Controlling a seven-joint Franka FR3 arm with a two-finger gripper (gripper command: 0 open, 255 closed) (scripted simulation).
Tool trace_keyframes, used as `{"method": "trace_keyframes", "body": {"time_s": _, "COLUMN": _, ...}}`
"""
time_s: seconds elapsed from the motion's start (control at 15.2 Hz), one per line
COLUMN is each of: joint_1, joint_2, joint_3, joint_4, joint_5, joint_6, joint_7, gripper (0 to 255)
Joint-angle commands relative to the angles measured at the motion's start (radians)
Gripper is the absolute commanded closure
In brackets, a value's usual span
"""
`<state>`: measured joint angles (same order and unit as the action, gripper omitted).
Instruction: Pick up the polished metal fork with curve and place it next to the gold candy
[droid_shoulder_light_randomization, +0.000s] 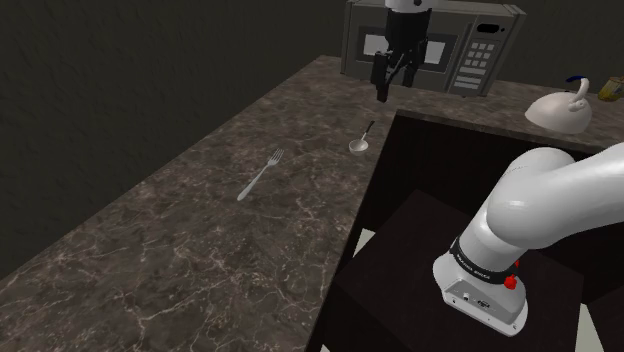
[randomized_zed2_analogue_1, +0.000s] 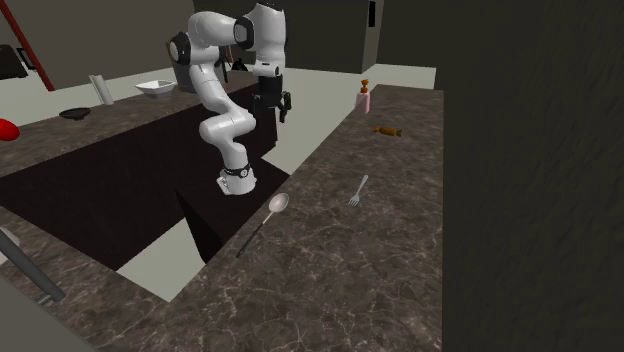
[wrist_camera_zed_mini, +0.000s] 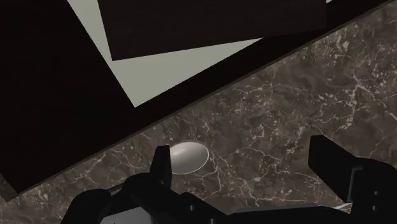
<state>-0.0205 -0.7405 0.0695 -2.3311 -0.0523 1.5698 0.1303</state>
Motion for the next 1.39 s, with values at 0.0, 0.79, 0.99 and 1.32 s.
{"method": "trace_keyframes", "body": {"time_s": 0.0, "joint_1": 0.000, "joint_2": 0.000, "joint_3": 0.000, "joint_4": 0.000, "joint_5": 0.000, "joint_6": 0.000, "joint_7": 0.000, "gripper": 0}}
{"method": "trace_keyframes", "body": {"time_s": 0.79, "joint_1": -0.071, "joint_2": 0.260, "joint_3": 0.258, "joint_4": -0.026, "joint_5": 0.133, "joint_6": 0.311, "joint_7": 0.590, "gripper": 0}}
{"method": "trace_keyframes", "body": {"time_s": 0.99, "joint_1": -0.097, "joint_2": 0.364, "joint_3": 0.316, "joint_4": 0.008, "joint_5": 0.128, "joint_6": 0.387, "joint_7": 0.739, "gripper": 0}}
{"method": "trace_keyframes", "body": {"time_s": 1.32, "joint_1": -0.140, "joint_2": 0.560, "joint_3": 0.395, "joint_4": 0.099, "joint_5": 0.071, "joint_6": 0.496, "joint_7": 0.999, "gripper": 0}}
